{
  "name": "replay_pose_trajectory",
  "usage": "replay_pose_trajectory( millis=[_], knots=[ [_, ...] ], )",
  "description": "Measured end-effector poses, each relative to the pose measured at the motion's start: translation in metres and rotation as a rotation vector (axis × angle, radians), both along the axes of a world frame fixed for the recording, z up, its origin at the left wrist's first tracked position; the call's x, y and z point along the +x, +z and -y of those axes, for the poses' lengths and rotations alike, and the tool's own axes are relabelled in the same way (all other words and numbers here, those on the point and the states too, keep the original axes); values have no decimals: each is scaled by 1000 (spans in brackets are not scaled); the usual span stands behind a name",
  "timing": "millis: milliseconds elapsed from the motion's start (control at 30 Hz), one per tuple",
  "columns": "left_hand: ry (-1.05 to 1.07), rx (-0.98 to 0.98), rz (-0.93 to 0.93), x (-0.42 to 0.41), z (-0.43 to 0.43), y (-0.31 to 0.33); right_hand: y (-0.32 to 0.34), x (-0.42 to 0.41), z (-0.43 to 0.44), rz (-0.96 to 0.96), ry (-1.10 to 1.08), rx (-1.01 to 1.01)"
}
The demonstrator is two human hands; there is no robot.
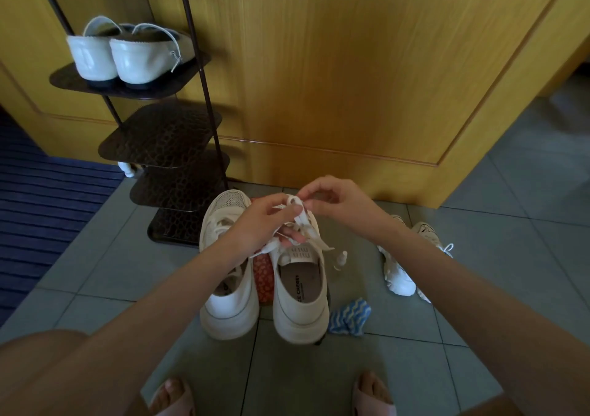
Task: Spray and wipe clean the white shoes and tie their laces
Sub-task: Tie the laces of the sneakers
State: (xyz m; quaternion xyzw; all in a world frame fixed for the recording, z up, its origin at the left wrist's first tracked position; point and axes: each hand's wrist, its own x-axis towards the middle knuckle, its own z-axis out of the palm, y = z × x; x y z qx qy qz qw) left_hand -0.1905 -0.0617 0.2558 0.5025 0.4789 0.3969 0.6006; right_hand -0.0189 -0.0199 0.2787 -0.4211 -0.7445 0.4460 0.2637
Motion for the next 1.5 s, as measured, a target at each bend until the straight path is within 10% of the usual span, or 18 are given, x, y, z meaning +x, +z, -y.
replay_pose_trajectory(
  millis=[367,867,1267,1500],
  knots=[
    [34,217,-422,-7,-2,-6,2,-3,-4,111,92,-31],
    [205,-25,-102,-3,2,-3,-4,-5,-2,90,42,-172],
    [85,-283,-36,-15,-2,-3,-13,-9,18,165,54,52],
    [136,-245,-162,-10,1,1,-16,-1,17,89,-7,-198]
  ],
)
